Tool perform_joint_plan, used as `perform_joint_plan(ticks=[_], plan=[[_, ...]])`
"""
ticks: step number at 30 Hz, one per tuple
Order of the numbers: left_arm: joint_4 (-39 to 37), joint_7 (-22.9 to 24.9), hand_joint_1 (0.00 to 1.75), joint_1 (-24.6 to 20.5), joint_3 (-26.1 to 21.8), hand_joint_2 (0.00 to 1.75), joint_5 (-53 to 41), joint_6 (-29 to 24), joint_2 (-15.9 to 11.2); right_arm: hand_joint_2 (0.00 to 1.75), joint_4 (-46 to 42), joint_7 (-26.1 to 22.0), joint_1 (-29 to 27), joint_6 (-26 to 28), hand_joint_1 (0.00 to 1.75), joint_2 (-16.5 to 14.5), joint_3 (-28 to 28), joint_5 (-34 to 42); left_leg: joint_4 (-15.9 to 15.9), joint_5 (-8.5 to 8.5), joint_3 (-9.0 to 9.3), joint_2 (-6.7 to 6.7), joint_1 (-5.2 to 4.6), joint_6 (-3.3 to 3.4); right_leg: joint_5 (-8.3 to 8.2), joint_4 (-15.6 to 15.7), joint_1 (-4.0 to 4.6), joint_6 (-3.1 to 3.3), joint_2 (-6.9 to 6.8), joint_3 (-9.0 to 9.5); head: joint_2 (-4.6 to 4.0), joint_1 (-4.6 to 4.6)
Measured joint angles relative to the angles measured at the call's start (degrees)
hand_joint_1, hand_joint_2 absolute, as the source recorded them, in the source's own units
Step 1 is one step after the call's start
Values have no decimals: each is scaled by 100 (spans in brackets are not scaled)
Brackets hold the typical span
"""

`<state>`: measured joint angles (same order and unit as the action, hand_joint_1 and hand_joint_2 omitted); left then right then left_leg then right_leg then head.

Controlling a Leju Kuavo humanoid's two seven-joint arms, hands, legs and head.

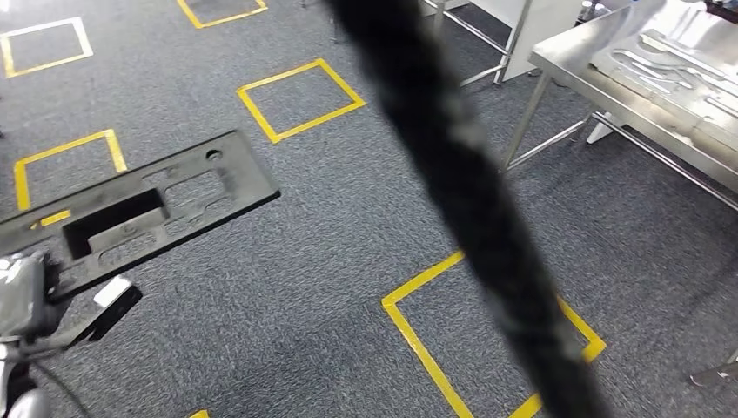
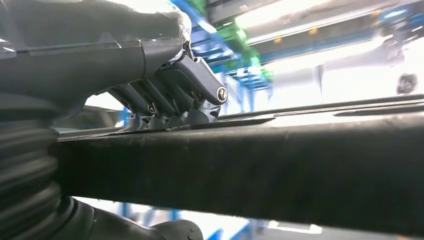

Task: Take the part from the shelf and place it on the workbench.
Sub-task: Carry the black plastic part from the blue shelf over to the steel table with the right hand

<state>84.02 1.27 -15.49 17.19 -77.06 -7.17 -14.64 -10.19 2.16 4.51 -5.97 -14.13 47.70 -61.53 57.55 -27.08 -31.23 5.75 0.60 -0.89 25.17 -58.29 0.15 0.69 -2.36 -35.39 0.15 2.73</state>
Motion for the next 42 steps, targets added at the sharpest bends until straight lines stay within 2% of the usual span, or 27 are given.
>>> perform_joint_plan(ticks=[1,3,5,6,7,9,11,13,15,16,18,19,20,22,23,25,27,28,30,31,33,35,37,38,39,40,42], plan=[[-36,34,175,-108,126,175,29,22,28,0,0,15,-3,7,0,-1,7,6,30,-39,10,-26,16,-33,-13,23,-11,31,66,16,0,0],[-76,51,175,-230,270,175,87,43,60,0,0,38,-2,19,0,-3,11,7,371,-260,-110,-243,48,-72,-35,68,-44,95,209,54,0,0],[-132,56,175,-298,346,175,158,51,61,0,0,51,-2,30,0,-6,15,5,1102,-589,-475,-463,59,-81,-35,71,-42,131,362,65,0,0],[-165,57,175,-324,382,175,194,54,55,0,0,58,-3,38,0,-7,17,3,1422,-679,-659,-499,60,-83,-32,64,-37,138,440,66,0,0],[-195,54,175,-343,420,175,234,57,49,0,0,66,-5,46,0,-8,20,1,1571,-661,-772,-519,59,-81,-26,54,-32,141,520,68,0,0],[-232,46,175,-375,472,175,286,59,42,0,0,73,-10,57,0,-8,23,-7,1225,-305,-692,-563,62,-64,-3,12,-33,132,682,74,0,0],[-260,37,175,-428,498,175,328,60,20,0,0,72,-8,61,0,-13,25,-16,537,46,-419,-780,73,-29,32,-55,-44,96,832,56,0,1],[-283,26,175,-478,509,175,380,60,-22,0,1,69,-8,67,0,-20,27,-27,213,101,-274,-954,66,2,41,-93,-69,30,956,4,0,0],[-294,9,175,-506,515,175,415,60,-49,0,2,68,-20,73,0,-24,28,-35,154,93,-243,-890,52,48,22,-81,-93,-51,1055,-34,0,-1],[-297,-2,175,-515,517,175,428,58,-54,0,2,67,-27,75,0,-25,29,-37,114,110,-225,-826,56,85,39,-100,-91,-82,993,-49,0,0],[-296,-21,175,-522,518,175,457,49,-72,0,2,63,-27,78,0,-25,30,-45,34,147,-187,-690,69,165,224,-380,-64,-130,663,-187,0,1],[-296,-29,175,-520,519,175,471,43,-87,0,2,60,-23,78,0,-25,30,-50,18,152,-175,-619,57,191,392,-688,-61,-150,465,-338,0,1],[-296,-37,175,-510,519,175,480,36,-106,0,2,55,-20,77,0,-25,30,-54,14,148,-172,-546,47,209,562,-1058,-66,-173,355,-530,0,1],[-297,-55,175,-471,519,175,502,24,-151,0,2,46,-19,77,0,-25,31,-62,17,130,-166,-390,36,217,695,-1563,-88,-210,291,-804,0,0],[-297,-64,175,-447,519,175,513,14,-171,0,2,43,-20,76,0,-25,31,-69,18,118,-156,-316,34,211,611,-1535,-95,-221,271,-797,0,0],[-293,-77,175,-402,518,175,533,-19,-205,0,2,39,-21,76,0,-25,32,-91,19,82,-112,-189,33,178,247,-900,-94,-208,135,-460,0,1],[-269,-92,175,-327,506,175,548,-72,-273,0,2,38,-17,66,0,-26,31,-127,30,29,-66,-74,2,114,22,-237,-47,-142,-73,-107,0,2],[-239,-111,175,-261,485,175,551,-103,-320,0,2,39,-16,57,0,-28,29,-146,32,2,-41,-14,-15,76,1,-84,-26,-101,-119,-30,0,1],[-139,-184,175,-64,389,175,540,-173,-420,0,2,44,-23,33,0,-31,19,-203,14,-37,19,119,-23,4,20,-40,-7,-21,-7,-14,0,1],[-70,-237,175,74,302,175,526,-218,-462,0,2,48,-32,21,0,-33,10,-236,29,-73,49,99,-7,-34,16,-16,-12,17,66,9,0,0],[70,-349,175,387,63,175,498,-328,-550,0,2,57,-37,1,0,-36,-6,-297,296,-277,-21,-169,36,-89,-1,37,-36,99,207,62,0,-1],[172,-425,175,690,-204,175,484,-424,-634,0,2,61,-32,-15,0,-40,-25,-340,994,-638,-357,-478,58,-115,-4,50,-46,146,343,83,0,-2],[234,-457,175,944,-416,175,476,-460,-686,0,2,60,-33,-24,0,-43,-45,-372,1599,-818,-703,-541,58,-129,3,35,-38,159,488,84,0,-2],[262,-468,175,1050,-492,175,473,-466,-699,0,2,60,-36,-26,0,-43,-52,-383,1622,-740,-750,-545,59,-128,10,19,-35,159,560,84,0,-2],[289,-477,175,1134,-557,175,472,-469,-710,0,2,59,-37,-27,0,-43,-56,-392,1424,-558,-690,-563,61,-121,20,-2,-36,153,633,85,0,-2],[315,-484,175,1193,-612,175,472,-472,-718,0,2,58,-35,-27,0,-45,-61,-399,1055,-322,-541,-619,67,-111,34,-29,-38,141,702,83,0,-2],[360,-486,175,1250,-703,175,472,-480,-734,0,2,54,-23,-29,0,-48,-77,-409,379,-43,-244,-830,75,-80,59,-85,-30,97,824,57,0,-2]])
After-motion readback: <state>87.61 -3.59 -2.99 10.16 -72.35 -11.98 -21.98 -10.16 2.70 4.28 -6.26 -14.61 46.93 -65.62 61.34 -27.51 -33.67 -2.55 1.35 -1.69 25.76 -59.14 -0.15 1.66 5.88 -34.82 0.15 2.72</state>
